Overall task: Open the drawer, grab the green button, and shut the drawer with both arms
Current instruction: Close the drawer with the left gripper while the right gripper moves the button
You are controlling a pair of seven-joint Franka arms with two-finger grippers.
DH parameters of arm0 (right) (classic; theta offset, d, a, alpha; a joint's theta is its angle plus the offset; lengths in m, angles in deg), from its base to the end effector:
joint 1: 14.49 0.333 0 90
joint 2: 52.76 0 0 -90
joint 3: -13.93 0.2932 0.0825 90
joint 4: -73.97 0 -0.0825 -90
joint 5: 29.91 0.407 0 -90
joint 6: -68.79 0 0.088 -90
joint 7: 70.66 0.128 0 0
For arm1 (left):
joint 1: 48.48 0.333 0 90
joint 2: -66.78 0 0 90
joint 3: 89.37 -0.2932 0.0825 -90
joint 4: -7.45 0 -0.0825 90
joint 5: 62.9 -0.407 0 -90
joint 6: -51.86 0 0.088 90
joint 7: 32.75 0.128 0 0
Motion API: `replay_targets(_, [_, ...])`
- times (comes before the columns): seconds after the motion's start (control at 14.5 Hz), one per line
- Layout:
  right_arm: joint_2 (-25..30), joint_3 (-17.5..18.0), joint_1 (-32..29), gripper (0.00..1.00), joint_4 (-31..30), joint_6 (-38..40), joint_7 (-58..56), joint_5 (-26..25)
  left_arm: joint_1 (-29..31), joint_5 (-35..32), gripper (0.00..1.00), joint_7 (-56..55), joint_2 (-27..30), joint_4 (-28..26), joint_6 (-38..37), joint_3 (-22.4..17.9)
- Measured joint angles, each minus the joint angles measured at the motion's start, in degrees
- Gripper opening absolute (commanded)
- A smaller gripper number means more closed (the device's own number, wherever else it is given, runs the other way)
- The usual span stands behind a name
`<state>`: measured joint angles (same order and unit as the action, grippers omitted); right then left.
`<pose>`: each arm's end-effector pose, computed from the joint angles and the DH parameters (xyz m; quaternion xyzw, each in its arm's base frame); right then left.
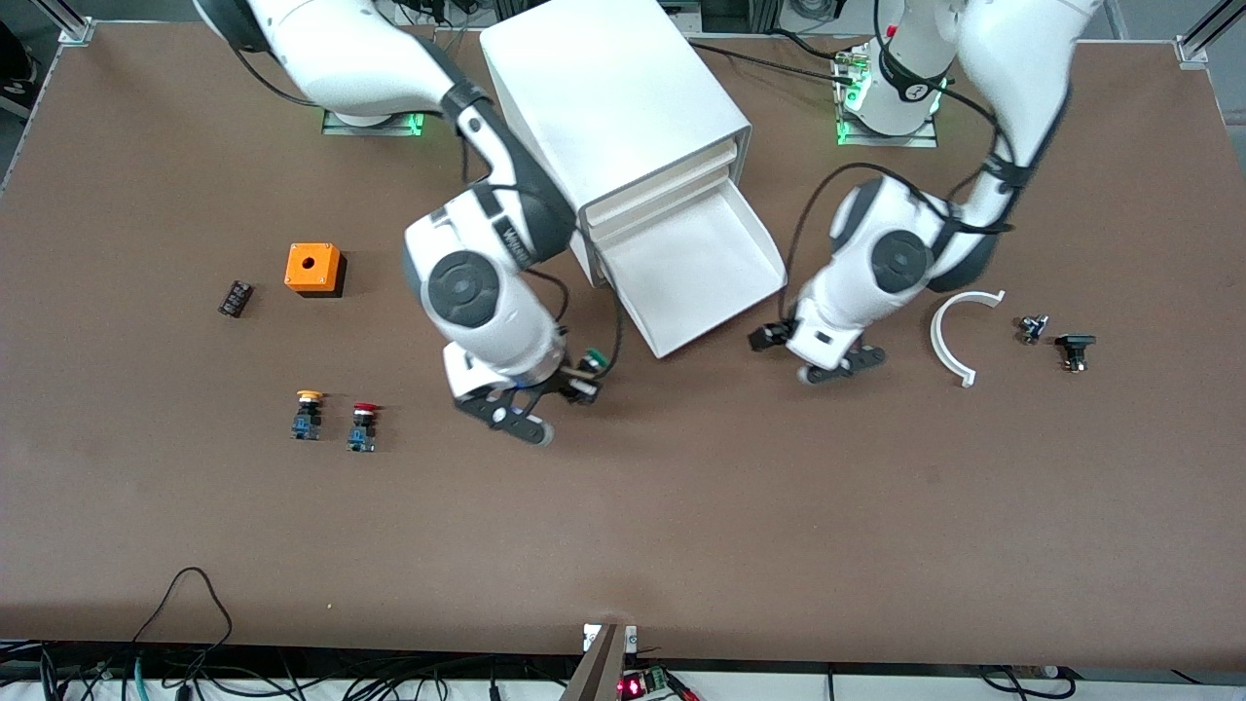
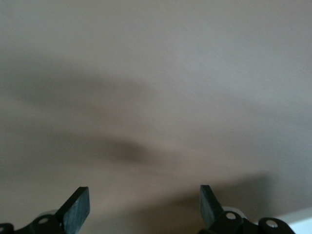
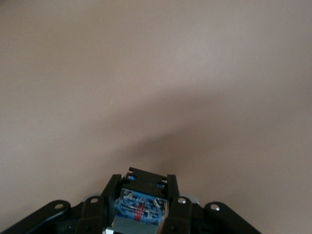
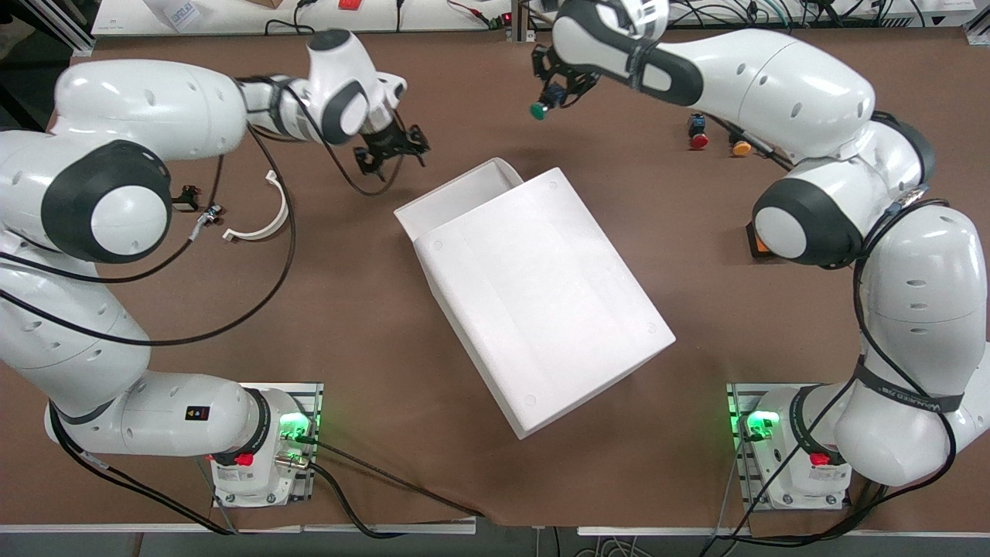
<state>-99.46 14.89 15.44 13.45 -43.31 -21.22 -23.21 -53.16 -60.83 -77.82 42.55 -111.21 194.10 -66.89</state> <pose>0.6679 0.4067 0.3130 -0.9803 0.1829 0.0068 0.0741 0.5301 -0.2781 0.1818 0.9786 0.1851 -0.0456 0.0778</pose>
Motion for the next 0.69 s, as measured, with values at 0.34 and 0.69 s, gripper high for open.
replay_targets(0.34, [0.0,-0.2,-8.6,0.0,-0.2,3.8,-23.1,0.0,-2.7,0.0,0.99,-5.4,0.1,-1.4,3.1,-0.3])
replay_targets(0.69, [-0.5,-0.2,-15.3,0.0,-4.6,3.7,-37.5,0.1,-3.3,0.0,0.99,-9.9,-0.5,-1.9,3.0,-0.1])
